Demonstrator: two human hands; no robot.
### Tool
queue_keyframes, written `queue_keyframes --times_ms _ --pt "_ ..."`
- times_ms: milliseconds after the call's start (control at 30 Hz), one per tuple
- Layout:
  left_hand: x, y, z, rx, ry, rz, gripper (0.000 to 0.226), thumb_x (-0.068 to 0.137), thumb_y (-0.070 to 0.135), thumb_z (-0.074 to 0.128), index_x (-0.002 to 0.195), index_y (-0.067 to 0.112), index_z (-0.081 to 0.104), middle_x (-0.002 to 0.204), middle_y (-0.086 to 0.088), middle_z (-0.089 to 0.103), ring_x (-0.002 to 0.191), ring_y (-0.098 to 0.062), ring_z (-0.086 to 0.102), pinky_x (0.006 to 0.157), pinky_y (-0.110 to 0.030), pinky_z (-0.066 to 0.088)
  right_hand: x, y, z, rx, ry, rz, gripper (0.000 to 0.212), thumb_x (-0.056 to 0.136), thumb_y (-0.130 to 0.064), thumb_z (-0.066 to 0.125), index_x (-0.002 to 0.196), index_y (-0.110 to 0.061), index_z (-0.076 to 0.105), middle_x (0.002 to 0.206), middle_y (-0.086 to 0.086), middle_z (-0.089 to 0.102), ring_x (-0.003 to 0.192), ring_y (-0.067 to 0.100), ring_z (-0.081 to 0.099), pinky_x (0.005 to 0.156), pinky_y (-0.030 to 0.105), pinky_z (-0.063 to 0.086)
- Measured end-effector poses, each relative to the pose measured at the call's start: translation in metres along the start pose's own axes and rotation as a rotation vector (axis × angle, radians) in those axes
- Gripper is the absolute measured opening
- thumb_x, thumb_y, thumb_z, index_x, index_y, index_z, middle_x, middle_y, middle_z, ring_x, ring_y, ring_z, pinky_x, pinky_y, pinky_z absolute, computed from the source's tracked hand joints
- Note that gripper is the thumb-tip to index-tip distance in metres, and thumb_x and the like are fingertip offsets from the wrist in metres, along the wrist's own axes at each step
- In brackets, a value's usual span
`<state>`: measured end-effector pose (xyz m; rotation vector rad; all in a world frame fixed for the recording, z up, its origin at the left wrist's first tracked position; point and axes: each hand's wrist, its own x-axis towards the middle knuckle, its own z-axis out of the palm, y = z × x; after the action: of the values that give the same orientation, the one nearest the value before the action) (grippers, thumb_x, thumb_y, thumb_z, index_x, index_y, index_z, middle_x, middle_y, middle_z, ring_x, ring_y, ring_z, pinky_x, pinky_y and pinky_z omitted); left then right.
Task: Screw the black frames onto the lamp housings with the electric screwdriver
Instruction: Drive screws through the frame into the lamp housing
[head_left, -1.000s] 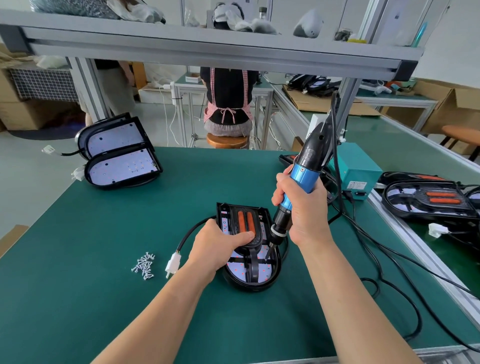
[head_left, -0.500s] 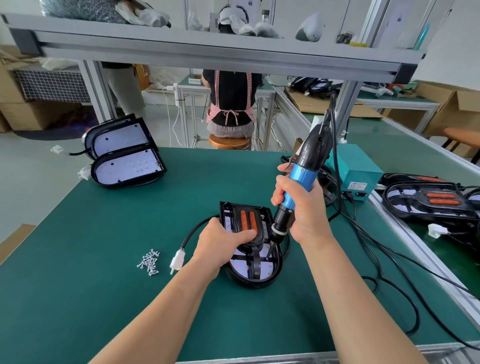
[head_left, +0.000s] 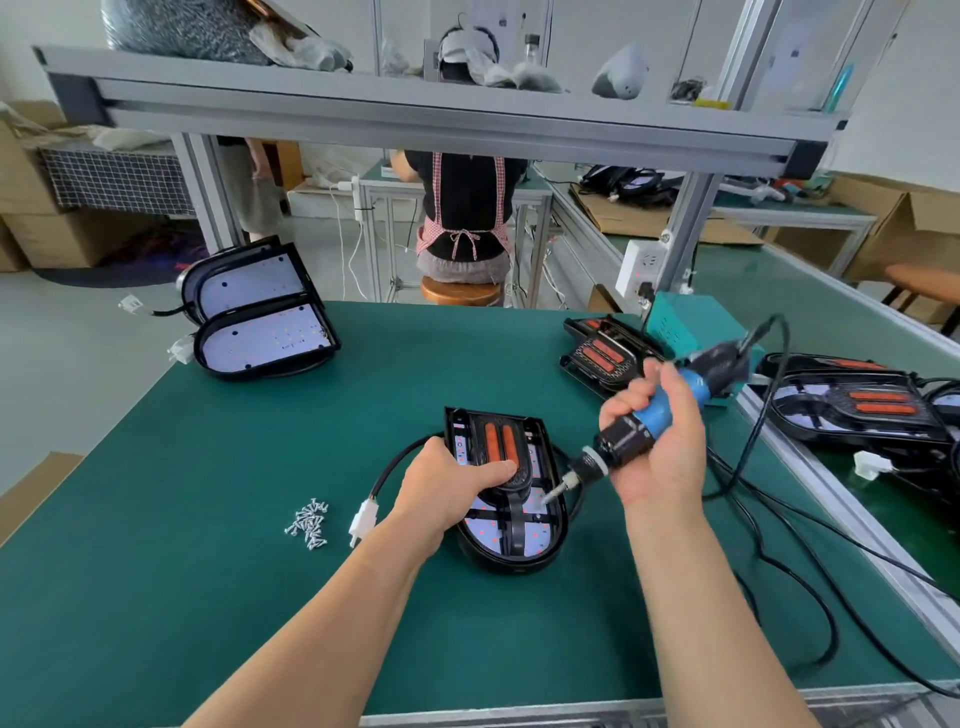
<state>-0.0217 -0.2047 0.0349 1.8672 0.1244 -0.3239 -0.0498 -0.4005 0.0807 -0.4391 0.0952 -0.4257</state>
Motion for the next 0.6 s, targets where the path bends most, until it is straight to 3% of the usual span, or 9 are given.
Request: queue_keyframes --times_ms 133,267,433,500,600 --pt "-0.001 0.001 0.000 0.033 0.004 0.009 0.061 0.060 0.049 0.089 0.105 0.017 0.062 0.100 0.000 0.071 0.092 -0.019 0.068 0.089 -0.044 0.056 0.000 0.017 -0.035 0.178 0.136 0.088 0.014 0.092 -0.023 0.065 0.095 -0.011 0.059 0.068 -0.007 0.047 0.052 0.002 0.048 0.053 0.014 0.044" --pt "-0.002 0.001 -0.002 0.125 0.013 0.028 0.066 0.060 0.058 0.084 0.107 0.015 0.065 0.099 -0.002 0.073 0.092 -0.022 0.069 0.089 -0.046 0.056 0.007 0.021 -0.045 0.172 0.150 0.111 0.016 0.099 -0.026 0.060 0.096 -0.010 0.057 0.067 -0.007 0.047 0.053 0.002 0.049 0.054 0.014 0.044" --pt "-0.013 0.003 -0.012 0.343 0.107 0.084 0.075 0.070 0.082 0.062 0.106 0.016 0.057 0.095 0.004 0.067 0.088 -0.017 0.064 0.074 -0.035 0.052 0.011 0.022 -0.046 0.164 0.154 0.124 0.017 0.099 -0.027 0.061 0.097 -0.011 0.057 0.068 -0.007 0.048 0.054 0.002 0.049 0.055 0.015 0.045" --pt "-0.020 0.005 -0.025 0.375 0.208 0.163 0.061 0.081 0.074 0.059 0.106 0.019 0.055 0.085 0.010 0.062 0.086 -0.018 0.061 0.070 -0.032 0.044 0.011 0.022 -0.046 0.172 0.157 0.129 0.017 0.099 -0.027 0.061 0.098 -0.011 0.056 0.068 -0.007 0.049 0.054 0.003 0.050 0.055 0.015 0.045" --pt "-0.025 0.003 -0.064 0.331 0.328 0.251 0.022 0.090 0.035 0.065 0.079 0.017 0.065 0.064 0.008 0.063 0.073 -0.024 0.065 0.064 -0.030 0.046 0.011 0.022 -0.047 0.187 0.156 0.135 0.018 0.099 -0.028 0.060 0.097 -0.010 0.056 0.067 -0.007 0.049 0.053 0.003 0.050 0.054 0.016 0.046"
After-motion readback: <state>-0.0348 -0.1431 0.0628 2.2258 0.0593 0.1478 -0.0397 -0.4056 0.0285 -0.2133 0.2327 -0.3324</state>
